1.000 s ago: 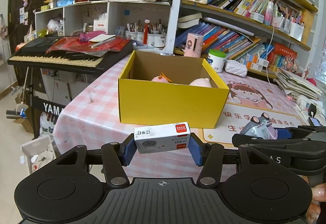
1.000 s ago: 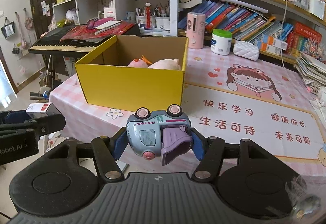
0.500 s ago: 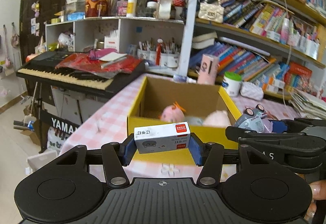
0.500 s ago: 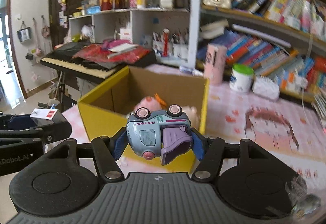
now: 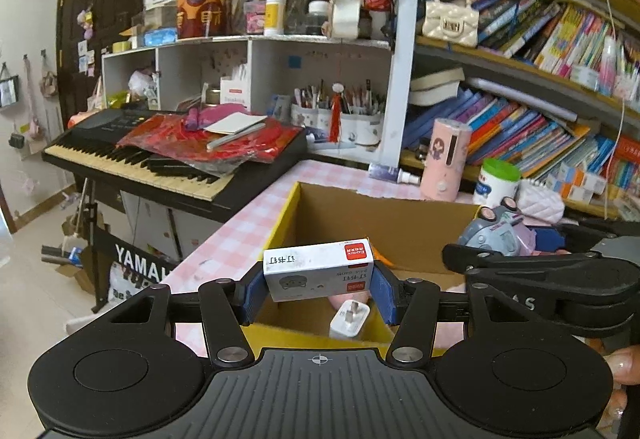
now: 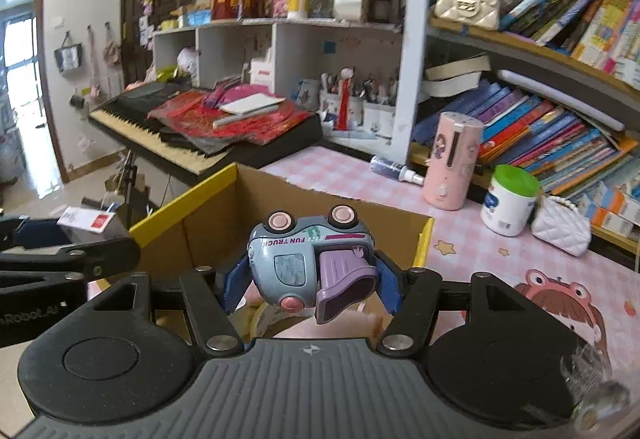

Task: Organize objects
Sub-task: 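Lower the medicine box and truck into the yellow box and open both tools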

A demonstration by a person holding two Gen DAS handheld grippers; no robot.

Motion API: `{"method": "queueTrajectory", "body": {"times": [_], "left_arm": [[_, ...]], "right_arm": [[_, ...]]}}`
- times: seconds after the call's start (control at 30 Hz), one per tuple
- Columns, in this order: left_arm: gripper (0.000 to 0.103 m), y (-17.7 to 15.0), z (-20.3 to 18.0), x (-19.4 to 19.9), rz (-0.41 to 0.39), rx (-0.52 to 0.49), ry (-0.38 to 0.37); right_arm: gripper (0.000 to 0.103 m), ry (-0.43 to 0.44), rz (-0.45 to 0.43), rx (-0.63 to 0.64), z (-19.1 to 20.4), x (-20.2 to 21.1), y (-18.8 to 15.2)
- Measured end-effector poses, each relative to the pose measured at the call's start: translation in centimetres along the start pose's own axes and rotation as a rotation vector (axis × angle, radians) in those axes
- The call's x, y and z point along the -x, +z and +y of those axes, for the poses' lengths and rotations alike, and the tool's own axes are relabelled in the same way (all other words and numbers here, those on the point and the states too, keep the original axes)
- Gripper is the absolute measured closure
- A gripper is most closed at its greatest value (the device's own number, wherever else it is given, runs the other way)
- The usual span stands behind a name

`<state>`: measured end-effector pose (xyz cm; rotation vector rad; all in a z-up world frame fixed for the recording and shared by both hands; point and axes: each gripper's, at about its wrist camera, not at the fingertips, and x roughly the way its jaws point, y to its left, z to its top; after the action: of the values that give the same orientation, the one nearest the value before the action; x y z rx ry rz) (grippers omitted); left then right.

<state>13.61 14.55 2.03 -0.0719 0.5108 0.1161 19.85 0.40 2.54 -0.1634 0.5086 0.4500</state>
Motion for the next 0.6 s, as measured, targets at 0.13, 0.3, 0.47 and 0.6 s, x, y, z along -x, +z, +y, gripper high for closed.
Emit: {"method": "queueTrajectory", "body": {"times": [0.13,0.3,0.47,0.6], "left_arm": [[0.050,0.3,-1.3,-2.2,0.030,-0.051,0.043],[0.050,0.4,-2.4,-4.5,0.083,-0.071,0.046],[0.050,-0.1,-3.5,-6.1,0.119,-0.098,0.047],[0.050,-0.4,-3.9,-7.1,0.148,-0.096,0.055]], "right_arm": [[0.042,0.001,0.021,0.008,-1.1,-1.9,0.3],[0.042,0.001,0.020,-0.030,-3.2,-3.1,0.6],[0.042,0.023,0.030,-0.033,-4.2,-3.8,0.6],[0.042,0.038,0.038,-0.033,-4.8,-4.1,0.4]]}}
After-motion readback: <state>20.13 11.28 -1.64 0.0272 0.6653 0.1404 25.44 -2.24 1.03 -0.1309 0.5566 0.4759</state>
